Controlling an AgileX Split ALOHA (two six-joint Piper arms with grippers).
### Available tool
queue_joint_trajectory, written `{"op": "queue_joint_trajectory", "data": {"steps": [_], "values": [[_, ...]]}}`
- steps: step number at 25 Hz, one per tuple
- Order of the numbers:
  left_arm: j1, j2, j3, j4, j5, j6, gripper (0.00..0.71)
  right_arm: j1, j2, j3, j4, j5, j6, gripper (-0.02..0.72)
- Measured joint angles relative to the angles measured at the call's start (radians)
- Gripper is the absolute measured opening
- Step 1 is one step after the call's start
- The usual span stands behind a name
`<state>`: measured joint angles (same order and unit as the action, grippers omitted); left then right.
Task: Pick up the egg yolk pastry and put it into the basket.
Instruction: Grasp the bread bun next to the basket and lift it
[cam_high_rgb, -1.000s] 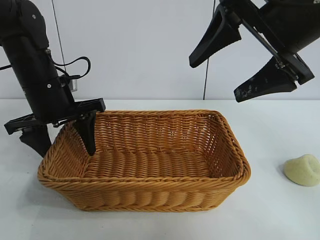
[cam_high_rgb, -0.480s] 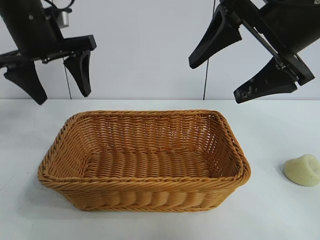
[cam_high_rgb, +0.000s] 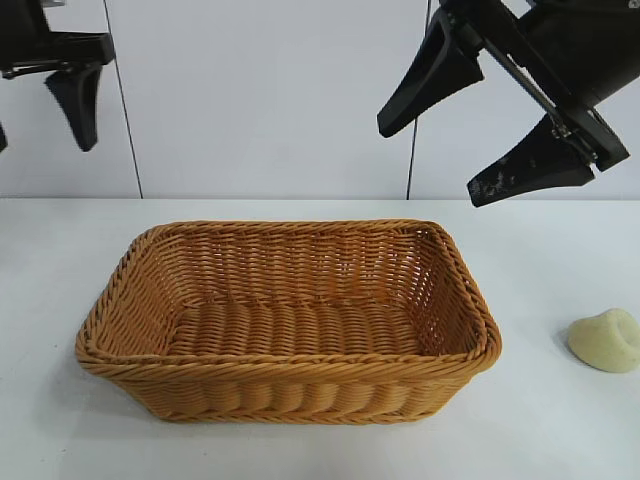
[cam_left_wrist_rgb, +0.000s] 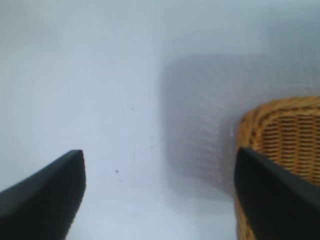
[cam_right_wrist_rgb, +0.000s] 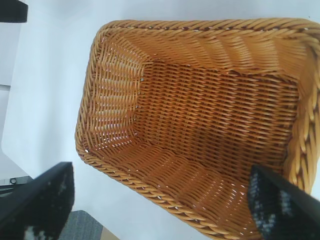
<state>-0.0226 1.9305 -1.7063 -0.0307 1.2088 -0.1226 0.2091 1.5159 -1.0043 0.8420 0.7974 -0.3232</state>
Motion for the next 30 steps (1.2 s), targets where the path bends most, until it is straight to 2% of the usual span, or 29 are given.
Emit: {"op": "queue_joint_trajectory", "data": {"steps": [3,8,19,22,26,30], "values": [[0.000,-0.077,0.081,-0.001,0.000,0.006,0.587,0.000,0.000,0.000,0.000,0.000,0.000,0.670],[0.000,-0.293,0.312,-0.002,0.000,0.021,0.585,0.000,0.000,0.000,0.000,0.000,0.000,0.670],[0.000,-0.927,0.870,-0.002,0.000,0.032,0.583,0.000,0.000,0.000,0.000,0.000,0.000,0.670],[0.000,-1.105,1.014,-0.002,-0.051,0.033,0.583,0.000,0.000,0.000,0.000,0.000,0.000,0.670],[0.000,-1.347,1.162,-0.002,-0.112,0.034,0.583,0.000,0.000,0.000,0.000,0.003,0.000,0.670],[0.000,-1.568,1.206,-0.003,-0.131,0.048,0.583,0.000,0.000,0.000,0.000,0.003,0.000,0.670]]}}
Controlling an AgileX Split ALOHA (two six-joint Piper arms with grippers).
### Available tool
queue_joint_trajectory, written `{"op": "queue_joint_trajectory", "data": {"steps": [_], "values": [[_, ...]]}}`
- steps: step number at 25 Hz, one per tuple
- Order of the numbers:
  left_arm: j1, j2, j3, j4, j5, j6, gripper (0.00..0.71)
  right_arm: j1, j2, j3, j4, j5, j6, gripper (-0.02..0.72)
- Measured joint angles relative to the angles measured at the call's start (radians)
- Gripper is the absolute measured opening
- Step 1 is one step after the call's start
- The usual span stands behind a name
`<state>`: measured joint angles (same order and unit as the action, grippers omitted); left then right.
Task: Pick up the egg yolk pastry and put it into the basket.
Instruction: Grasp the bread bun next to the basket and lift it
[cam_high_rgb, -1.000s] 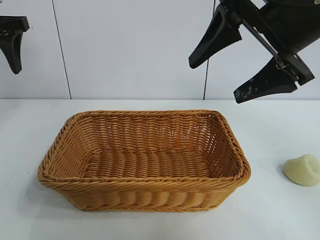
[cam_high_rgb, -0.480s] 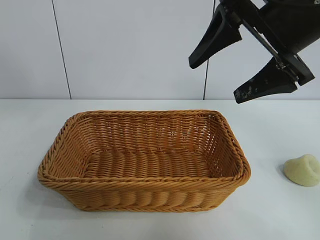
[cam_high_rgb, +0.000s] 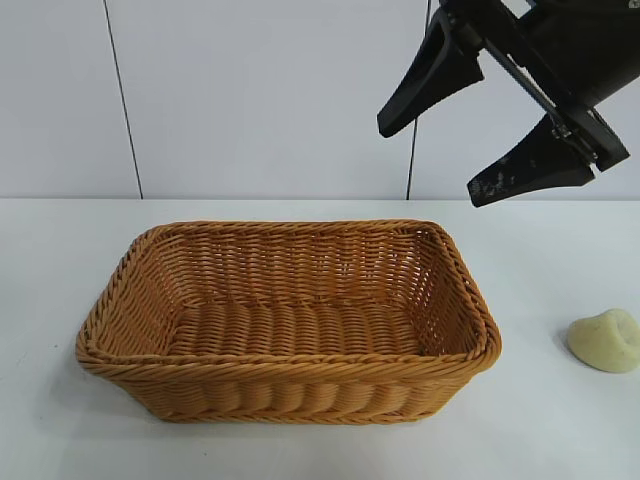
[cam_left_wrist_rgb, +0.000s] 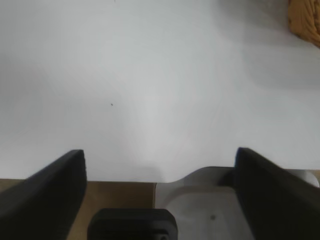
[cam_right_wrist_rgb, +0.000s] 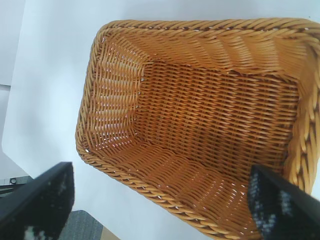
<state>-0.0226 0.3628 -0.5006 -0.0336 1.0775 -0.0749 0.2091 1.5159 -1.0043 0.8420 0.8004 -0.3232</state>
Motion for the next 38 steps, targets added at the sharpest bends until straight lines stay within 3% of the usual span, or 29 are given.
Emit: {"op": "queue_joint_trajectory", "data": {"steps": [9,12,14,17,22,25,28,33,38], "values": [[0.000,-0.336,0.005,-0.001,-0.002,0.005,0.583,0.000,0.000,0.000,-0.002,0.000,0.000,0.670],[0.000,-0.365,0.005,-0.001,-0.002,0.005,0.583,0.000,0.000,0.000,-0.016,0.000,0.000,0.670],[0.000,-0.365,0.005,-0.001,-0.002,0.005,0.583,0.000,0.000,-0.008,-0.064,0.000,0.009,0.670],[0.000,-0.365,0.005,-0.001,-0.002,0.006,0.583,0.000,0.000,-0.050,-0.223,0.003,0.096,0.670],[0.000,-0.365,0.005,-0.001,-0.003,0.006,0.583,0.000,0.000,-0.138,-0.663,0.054,0.362,0.670],[0.000,-0.365,0.005,-0.001,-0.003,0.006,0.583,-0.013,0.000,-0.150,-0.811,0.083,0.438,0.670],[0.000,-0.365,0.005,-0.001,-0.003,0.006,0.583,-0.059,0.014,-0.151,-0.829,0.090,0.446,0.670],[0.000,-0.365,0.005,-0.001,-0.003,0.006,0.583,-0.150,0.093,-0.151,-0.802,0.089,0.398,0.670],[0.000,-0.365,0.005,-0.001,-0.003,0.006,0.583,-0.177,0.207,-0.151,-0.795,0.073,0.385,0.670]]}}
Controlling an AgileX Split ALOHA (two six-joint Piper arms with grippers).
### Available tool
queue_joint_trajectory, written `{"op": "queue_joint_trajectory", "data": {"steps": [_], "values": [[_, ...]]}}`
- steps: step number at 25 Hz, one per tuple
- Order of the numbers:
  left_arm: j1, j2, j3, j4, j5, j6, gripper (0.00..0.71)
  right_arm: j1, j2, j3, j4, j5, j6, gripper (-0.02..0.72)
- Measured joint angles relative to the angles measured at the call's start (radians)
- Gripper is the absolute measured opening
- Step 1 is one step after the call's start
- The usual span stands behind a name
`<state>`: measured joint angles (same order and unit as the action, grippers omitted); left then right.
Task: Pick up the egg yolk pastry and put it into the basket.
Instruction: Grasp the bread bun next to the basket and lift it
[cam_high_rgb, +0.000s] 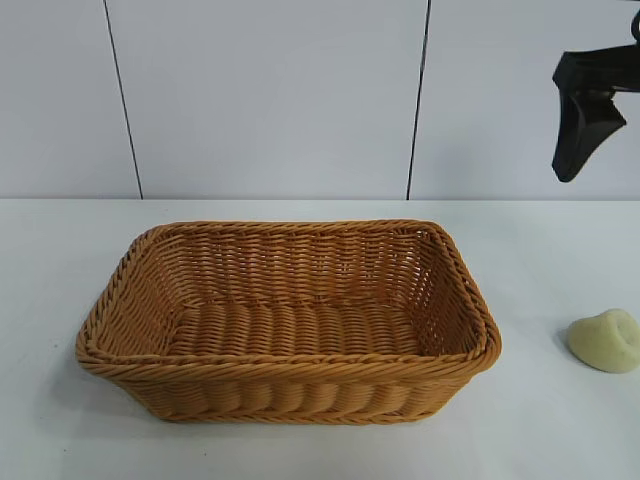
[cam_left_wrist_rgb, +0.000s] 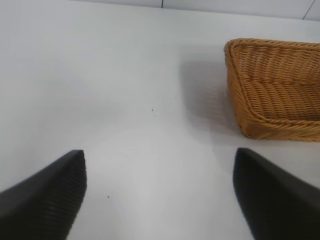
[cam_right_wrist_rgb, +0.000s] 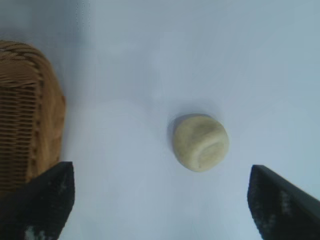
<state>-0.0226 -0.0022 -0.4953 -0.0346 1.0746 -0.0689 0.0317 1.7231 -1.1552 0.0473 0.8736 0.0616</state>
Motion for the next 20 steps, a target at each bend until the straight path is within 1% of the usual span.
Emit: {"op": "queue_joint_trajectory", "data": {"steps": [4,7,15,16,17,19,20], "values": [[0.000,0.000,0.000,0.000,0.000,0.000,0.583,0.000,0.105,0.000,-0.013,-0.038,0.002,0.670],[0.000,0.000,0.000,0.000,0.000,0.000,0.583,0.000,0.182,0.000,-0.035,-0.062,0.023,0.670],[0.000,0.000,0.000,0.000,0.000,0.000,0.583,0.000,0.285,0.000,-0.038,-0.099,0.030,0.664],[0.000,0.000,0.000,0.000,0.000,0.000,0.583,0.000,0.286,0.000,-0.038,-0.099,0.030,0.638],[0.000,0.000,0.000,0.000,0.000,0.000,0.583,0.000,0.286,0.000,-0.038,-0.100,0.030,0.589],[0.000,0.000,0.000,0.000,0.000,0.000,0.583,0.000,0.286,0.000,-0.047,-0.098,0.030,0.456],[0.000,0.000,0.000,0.000,0.000,0.000,0.583,0.000,0.286,0.000,-0.047,-0.096,0.030,0.377]]}}
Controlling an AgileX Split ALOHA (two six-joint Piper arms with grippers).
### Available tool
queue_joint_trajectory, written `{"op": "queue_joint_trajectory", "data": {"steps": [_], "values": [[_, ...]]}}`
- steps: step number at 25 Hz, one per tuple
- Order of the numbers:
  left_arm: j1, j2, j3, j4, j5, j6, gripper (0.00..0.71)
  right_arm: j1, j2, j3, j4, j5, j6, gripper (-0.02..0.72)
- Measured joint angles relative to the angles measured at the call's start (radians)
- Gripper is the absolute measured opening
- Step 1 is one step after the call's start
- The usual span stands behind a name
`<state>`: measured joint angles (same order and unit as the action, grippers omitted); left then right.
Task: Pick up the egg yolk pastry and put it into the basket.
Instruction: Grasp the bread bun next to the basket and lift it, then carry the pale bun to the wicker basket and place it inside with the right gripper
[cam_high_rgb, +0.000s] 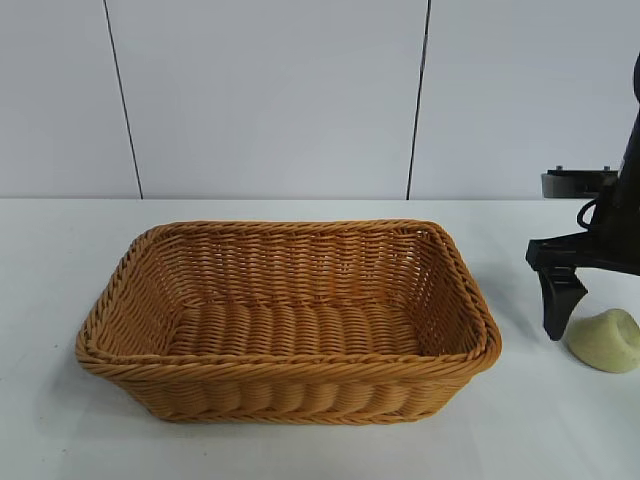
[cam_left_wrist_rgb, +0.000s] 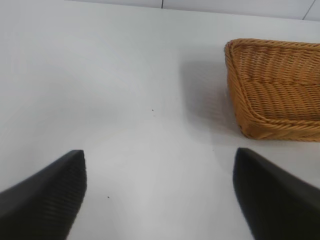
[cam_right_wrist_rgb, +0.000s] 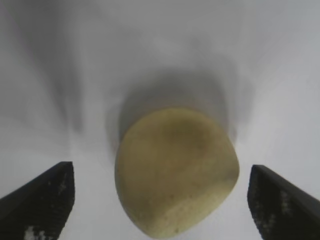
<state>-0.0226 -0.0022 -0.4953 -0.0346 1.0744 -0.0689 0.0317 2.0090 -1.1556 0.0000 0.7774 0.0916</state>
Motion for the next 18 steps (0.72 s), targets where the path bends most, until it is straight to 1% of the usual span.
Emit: {"op": "queue_joint_trajectory", "data": {"steps": [1,2,3,5,10,16,18], "values": [[0.000,0.000,0.000,0.000,0.000,0.000,0.583,0.000,0.000,0.000,0.000,0.002,0.000,0.313],[0.000,0.000,0.000,0.000,0.000,0.000,0.583,0.000,0.000,0.000,0.000,0.006,0.000,0.276],[0.000,0.000,0.000,0.000,0.000,0.000,0.583,0.000,0.000,0.000,0.000,0.008,0.000,0.248],[0.000,0.000,0.000,0.000,0.000,0.000,0.583,0.000,-0.005,0.000,0.000,0.013,0.000,0.222],[0.000,0.000,0.000,0.001,0.000,0.000,0.583,0.000,-0.067,-0.037,-0.005,0.073,0.000,0.206],[0.000,0.000,0.000,0.001,-0.001,0.000,0.583,0.000,-0.187,-0.179,0.000,0.223,-0.003,0.206],[0.000,0.000,0.000,0.001,-0.001,0.000,0.583,0.000,-0.211,-0.231,0.000,0.257,-0.003,0.206]]}}
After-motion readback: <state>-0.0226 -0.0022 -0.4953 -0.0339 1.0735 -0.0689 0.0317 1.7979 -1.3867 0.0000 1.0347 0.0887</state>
